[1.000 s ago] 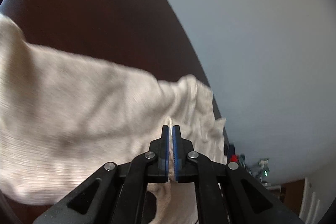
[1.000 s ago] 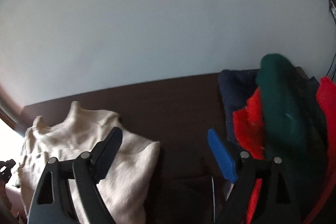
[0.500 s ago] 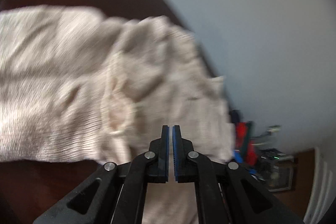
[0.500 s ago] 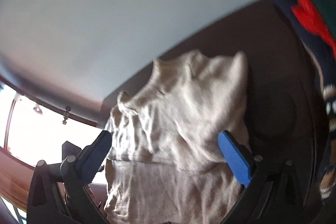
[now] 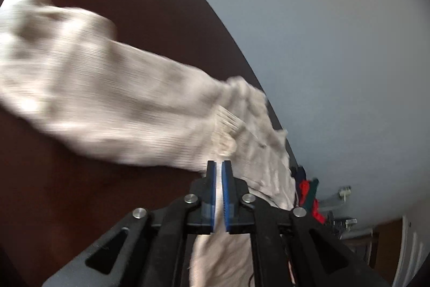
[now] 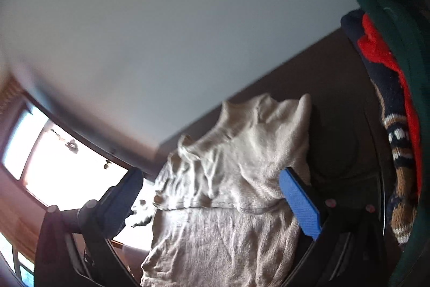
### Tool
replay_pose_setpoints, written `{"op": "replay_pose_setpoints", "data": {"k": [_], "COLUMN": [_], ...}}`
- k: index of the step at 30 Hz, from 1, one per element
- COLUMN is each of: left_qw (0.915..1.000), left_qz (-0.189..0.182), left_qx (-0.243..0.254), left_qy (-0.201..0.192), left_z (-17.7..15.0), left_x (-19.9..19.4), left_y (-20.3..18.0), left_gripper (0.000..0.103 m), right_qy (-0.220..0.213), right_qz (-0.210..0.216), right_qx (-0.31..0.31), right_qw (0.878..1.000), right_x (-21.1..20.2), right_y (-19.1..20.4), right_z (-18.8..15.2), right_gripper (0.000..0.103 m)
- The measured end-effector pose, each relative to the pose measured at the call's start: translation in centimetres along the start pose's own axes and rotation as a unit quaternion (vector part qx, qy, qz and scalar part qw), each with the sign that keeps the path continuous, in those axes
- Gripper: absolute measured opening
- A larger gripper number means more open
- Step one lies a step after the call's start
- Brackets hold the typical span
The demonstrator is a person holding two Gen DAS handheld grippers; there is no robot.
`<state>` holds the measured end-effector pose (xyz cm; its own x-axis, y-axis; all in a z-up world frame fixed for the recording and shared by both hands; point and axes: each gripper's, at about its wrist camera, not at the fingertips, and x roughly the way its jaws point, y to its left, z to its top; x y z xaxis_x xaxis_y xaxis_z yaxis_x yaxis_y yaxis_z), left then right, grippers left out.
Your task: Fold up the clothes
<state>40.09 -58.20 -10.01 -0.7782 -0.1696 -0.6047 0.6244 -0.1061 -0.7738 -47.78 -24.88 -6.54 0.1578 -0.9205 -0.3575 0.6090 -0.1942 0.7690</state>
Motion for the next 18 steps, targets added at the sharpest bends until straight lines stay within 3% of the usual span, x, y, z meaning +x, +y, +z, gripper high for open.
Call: {"op": "replay_pose_setpoints", "data": {"k": [1, 2, 3, 6, 10, 18], "left_qw": [0.9998, 0.9989, 0.9967, 0.9887, 0.9795, 0.9608], "left_qz": [0.009, 0.023, 0.038, 0.062, 0.066, 0.100], "left_qx": [-0.011, -0.026, -0.043, -0.089, -0.142, -0.170], "left_qy": [-0.013, -0.033, -0.057, -0.104, -0.126, -0.195], "left_z": [0.1, 0.5, 0.7, 1.4, 1.8, 3.1], "left_x": [-1.4, -3.0, -4.8, -6.6, -7.7, -5.3], "left_y": [1.1, 2.5, 3.9, 6.3, 9.4, 10.3], "left_gripper": [0.047, 0.068, 0.076, 0.078, 0.078, 0.077], "right_qy": [-0.007, -0.014, -0.019, -0.028, -0.020, 0.005], "right_qz": [0.013, 0.031, 0.050, 0.088, 0.106, 0.100], "right_qx": [0.004, 0.012, 0.022, 0.029, 0.005, 0.000], "right_qw": [1.000, 0.999, 0.998, 0.995, 0.994, 0.995], "right_x": [-0.2, -0.1, -0.1, -3.0, -3.3, -2.6], "right_y": [-0.6, -1.2, -1.6, -2.4, -1.7, -1.3], "right_z": [-0.4, -0.8, -1.2, -0.6, -0.8, -1.5], "right_gripper": [0.103, 0.103, 0.103, 0.103, 0.103, 0.103]}}
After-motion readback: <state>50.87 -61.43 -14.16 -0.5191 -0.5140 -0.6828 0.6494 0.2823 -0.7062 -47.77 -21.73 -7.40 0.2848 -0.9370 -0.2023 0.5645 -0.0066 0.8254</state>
